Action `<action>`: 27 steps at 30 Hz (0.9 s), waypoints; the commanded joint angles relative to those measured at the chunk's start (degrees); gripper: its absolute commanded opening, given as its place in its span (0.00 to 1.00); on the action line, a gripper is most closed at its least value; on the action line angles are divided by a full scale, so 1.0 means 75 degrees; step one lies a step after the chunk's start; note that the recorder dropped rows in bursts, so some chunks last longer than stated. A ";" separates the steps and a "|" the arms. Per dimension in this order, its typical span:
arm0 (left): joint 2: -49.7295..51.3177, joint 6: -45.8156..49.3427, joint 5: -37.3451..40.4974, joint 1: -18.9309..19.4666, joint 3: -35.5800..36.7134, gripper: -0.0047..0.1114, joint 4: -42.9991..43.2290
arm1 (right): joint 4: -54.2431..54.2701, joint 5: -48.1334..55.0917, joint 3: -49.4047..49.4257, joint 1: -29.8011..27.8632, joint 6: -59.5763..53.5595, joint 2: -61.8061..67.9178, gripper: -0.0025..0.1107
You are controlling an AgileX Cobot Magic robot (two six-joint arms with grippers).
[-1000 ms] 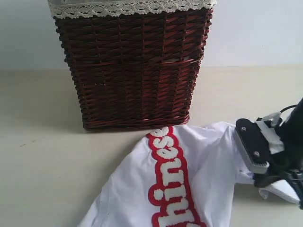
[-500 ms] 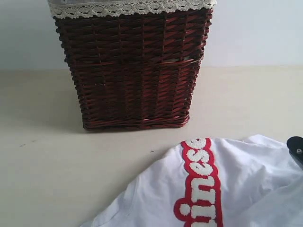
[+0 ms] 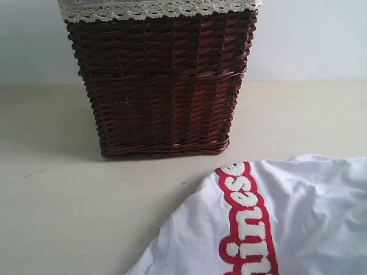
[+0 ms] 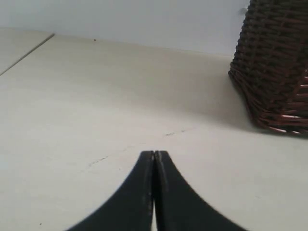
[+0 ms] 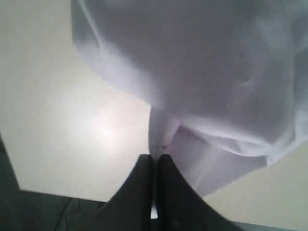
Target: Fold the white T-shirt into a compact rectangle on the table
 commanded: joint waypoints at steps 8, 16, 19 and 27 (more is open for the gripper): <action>-0.0048 -0.0017 -0.0101 -0.0020 -0.0031 0.04 0.0001 | -0.3470 0.0448 0.0099 -0.1107 0.0646 0.0150 0.02; -0.0048 -0.0017 -0.0101 -0.0020 -0.0031 0.04 0.0001 | -0.2556 -0.0897 0.0099 -0.2877 0.1007 0.0497 0.02; -0.0048 -0.0017 -0.0101 -0.0020 -0.0031 0.04 0.0001 | -0.2183 -0.2875 0.0099 -0.3543 0.1665 0.0547 0.02; -0.0048 -0.0017 -0.0101 -0.0020 -0.0031 0.04 0.0001 | -0.1317 -0.5237 0.0099 -0.4128 0.2683 0.0547 0.20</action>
